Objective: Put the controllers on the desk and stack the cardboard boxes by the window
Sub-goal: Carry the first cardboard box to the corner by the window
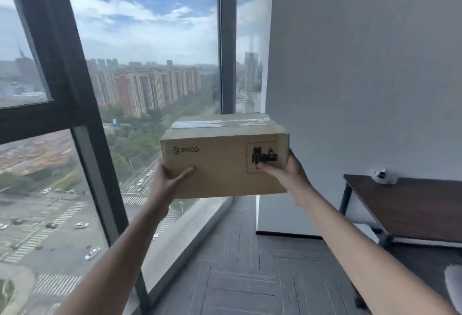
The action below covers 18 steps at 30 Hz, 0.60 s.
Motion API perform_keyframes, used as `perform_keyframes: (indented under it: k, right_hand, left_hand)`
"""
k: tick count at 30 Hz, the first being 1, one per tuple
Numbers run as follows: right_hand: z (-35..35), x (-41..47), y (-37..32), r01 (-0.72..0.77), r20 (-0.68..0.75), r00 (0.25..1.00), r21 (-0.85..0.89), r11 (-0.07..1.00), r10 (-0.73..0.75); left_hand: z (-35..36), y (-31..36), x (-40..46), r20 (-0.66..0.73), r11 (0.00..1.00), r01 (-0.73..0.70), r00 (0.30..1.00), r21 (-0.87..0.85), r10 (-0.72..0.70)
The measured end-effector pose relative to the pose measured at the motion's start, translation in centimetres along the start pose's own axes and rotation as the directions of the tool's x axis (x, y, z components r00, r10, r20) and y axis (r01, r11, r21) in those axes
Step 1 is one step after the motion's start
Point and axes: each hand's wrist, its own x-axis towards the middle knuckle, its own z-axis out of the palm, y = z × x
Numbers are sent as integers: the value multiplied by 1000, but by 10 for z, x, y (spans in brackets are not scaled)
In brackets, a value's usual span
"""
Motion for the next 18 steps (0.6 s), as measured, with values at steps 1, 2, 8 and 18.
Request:
perform_keyframes:
  k: [1, 2, 8, 18]
  right_hand:
    - [-3, 16, 10, -8, -7, 1000, -1, 1000, 8]
    - [-2, 32, 20, -16, -10, 1000, -1, 1000, 16]
    - [42, 146, 85, -52, -10, 999, -12, 999, 52]
    - [120, 350, 183, -184, -71, 981, -22, 983, 182]
  left_hand:
    - [10, -7, 14, 2, 1000, 6, 1000, -2, -6]
    - [17, -15, 28, 4, 1000, 9, 1000, -5, -9]
    - [24, -88, 146, 1, 998, 62, 998, 32, -62]
    - [46, -219, 384, 100, 980, 194, 975, 53, -198]
